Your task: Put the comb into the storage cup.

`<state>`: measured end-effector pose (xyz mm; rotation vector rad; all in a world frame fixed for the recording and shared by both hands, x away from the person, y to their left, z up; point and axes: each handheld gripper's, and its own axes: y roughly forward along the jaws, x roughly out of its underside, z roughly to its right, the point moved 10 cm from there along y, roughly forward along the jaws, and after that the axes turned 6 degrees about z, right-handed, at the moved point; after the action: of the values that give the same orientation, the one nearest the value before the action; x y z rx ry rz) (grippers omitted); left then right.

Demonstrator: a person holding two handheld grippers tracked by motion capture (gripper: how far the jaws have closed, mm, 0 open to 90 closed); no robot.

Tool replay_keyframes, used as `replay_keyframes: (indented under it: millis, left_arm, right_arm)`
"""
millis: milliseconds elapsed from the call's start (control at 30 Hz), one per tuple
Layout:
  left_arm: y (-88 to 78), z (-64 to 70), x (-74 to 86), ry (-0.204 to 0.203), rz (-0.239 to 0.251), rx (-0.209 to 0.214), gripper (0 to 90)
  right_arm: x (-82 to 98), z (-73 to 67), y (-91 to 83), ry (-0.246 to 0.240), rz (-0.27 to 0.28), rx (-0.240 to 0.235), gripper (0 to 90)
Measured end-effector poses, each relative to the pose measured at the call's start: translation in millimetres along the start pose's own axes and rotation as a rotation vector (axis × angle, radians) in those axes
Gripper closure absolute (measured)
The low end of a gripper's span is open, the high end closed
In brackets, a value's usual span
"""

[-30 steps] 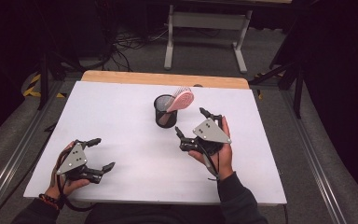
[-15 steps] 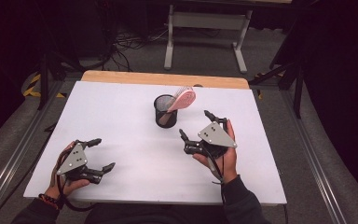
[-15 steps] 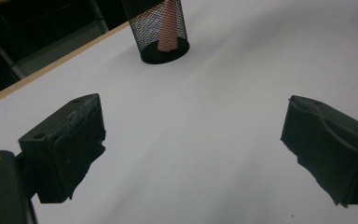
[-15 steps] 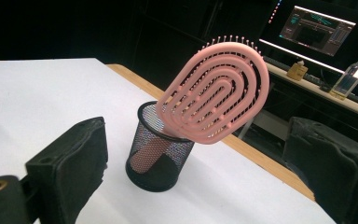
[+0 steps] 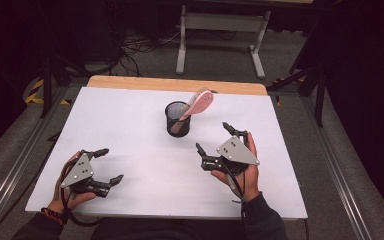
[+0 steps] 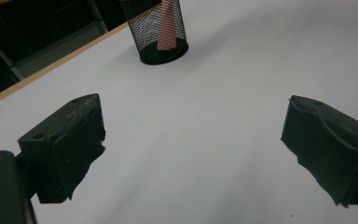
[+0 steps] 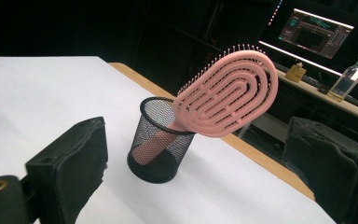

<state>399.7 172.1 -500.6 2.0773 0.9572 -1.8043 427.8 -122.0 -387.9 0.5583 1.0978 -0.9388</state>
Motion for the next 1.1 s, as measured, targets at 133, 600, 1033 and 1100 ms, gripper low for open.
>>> replay_keyframes:
  millis: [133,600,1033,1100]
  left_arm:
    - [-0.1,0.0,-0.1,0.002,0.0,0.0,6.9]
    - [0.1,0.3,0.1,0.001,0.0,0.003,6.9]
    - [0.7,1.1,0.0,0.004,-0.002,0.003,7.1]
    - [0.6,1.0,0.0,0.004,-0.001,0.003,7.1]
  right_arm:
    - [0.5,0.3,-3.7,-0.004,0.003,-0.002,7.0]
    - [5.0,1.9,-15.4,-0.02,0.0,-0.001,7.0]
    - [16.5,2.7,-27.2,-0.051,-0.024,0.003,7.0]
    - [19.0,3.1,-28.7,-0.052,-0.028,0.004,7.0]
